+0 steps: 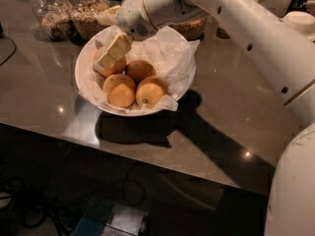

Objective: Pick orange from white bowl

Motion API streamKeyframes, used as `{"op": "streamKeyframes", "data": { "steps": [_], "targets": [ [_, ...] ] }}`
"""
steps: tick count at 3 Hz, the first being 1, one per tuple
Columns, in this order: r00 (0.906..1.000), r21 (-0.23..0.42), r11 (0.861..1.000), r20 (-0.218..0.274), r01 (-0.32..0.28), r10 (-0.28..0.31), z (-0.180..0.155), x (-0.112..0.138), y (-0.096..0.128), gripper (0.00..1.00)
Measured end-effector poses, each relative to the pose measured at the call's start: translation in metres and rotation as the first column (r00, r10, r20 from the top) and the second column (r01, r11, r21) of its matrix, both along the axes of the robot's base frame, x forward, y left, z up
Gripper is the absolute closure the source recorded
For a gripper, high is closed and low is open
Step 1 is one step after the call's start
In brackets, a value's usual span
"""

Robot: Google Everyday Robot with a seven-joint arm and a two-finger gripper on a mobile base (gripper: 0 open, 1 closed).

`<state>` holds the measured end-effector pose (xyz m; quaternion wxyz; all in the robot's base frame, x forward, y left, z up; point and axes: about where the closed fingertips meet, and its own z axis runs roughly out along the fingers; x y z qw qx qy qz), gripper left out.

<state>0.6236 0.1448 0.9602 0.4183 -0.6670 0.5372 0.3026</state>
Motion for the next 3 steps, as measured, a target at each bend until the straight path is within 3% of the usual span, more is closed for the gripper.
{"op": "streamKeyframes", "data": {
  "steps": [1,3],
  "targets": [
    [0.9971,0.02,0.997,-0.035,0.069,-0.068,-0.007,0.001,-0.008,0.14],
    [0.979,0.052,0.982,-0.107,0.18,-0.173,-0.03,-0.007,-0.023,0.2]
  ]
}}
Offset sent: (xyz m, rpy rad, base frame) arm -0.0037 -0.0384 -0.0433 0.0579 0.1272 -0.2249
